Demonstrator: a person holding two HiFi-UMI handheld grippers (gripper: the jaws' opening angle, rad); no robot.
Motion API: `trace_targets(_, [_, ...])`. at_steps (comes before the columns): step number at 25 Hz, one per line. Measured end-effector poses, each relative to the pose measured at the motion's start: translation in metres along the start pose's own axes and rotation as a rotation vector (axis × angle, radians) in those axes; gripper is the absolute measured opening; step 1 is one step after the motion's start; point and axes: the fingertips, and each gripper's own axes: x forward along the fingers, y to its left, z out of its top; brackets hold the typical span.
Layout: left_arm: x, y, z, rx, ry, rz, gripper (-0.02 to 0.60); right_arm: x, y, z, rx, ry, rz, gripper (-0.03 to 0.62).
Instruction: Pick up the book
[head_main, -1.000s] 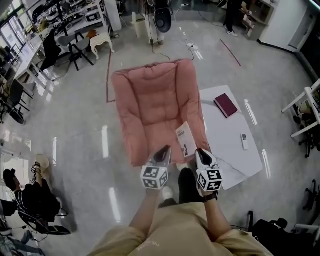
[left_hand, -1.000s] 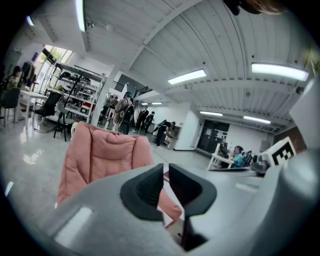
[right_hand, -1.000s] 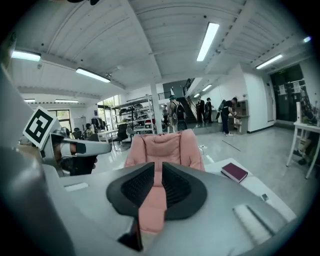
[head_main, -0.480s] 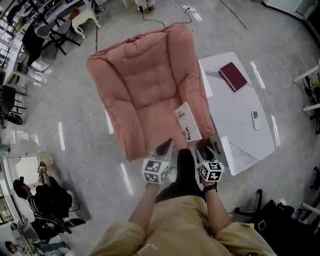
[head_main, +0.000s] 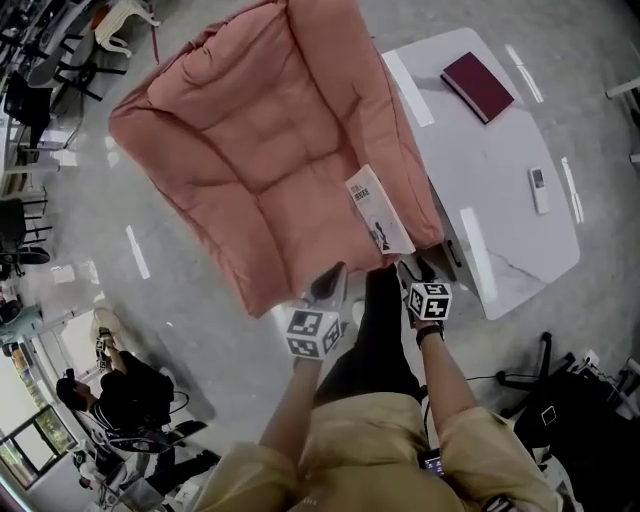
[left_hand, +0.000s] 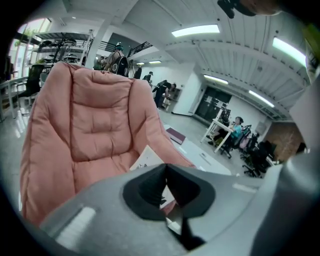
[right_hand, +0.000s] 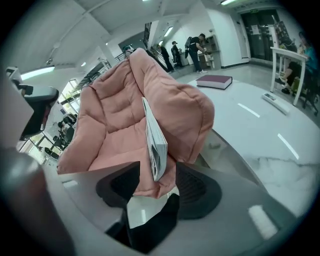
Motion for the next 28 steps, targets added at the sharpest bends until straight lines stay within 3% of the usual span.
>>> trace_targets(4, [0.013,0.009,-0.010,0.002,0.033,0.003,0.005,0.027,0.003,0.010,-0.060,-0.010,0.040,0.230])
trace_targets(14, [0.023,0.023,-0.028,-0.038,0.053,0.027,0.005,0.085,0.033,0.026,-0.208,0.026,0.091,0.139])
trace_targets(16, [0.020,0.029,-0.032,-0.049,0.057,0.037,0.005,0.092,0.026,0.030,-0.205,0.022,0.045,0.130])
trace_targets(18, [0.016,0.036,-0.037,-0.060,0.061,0.051,0.005,0.092,0.023,0.033,-0.177,0.028,0.031,0.041])
trace_targets(23, [0.005,0.048,-0.042,-0.129,0.046,0.082,0.005,0.073,0.041,0.039,-0.160,0.066,0.101,0.047])
trace_targets(28, [-0.011,0.047,-0.039,-0.227,0.010,0.084,0.005,0.027,0.082,0.070,-0.106,0.022,0.179,0.048])
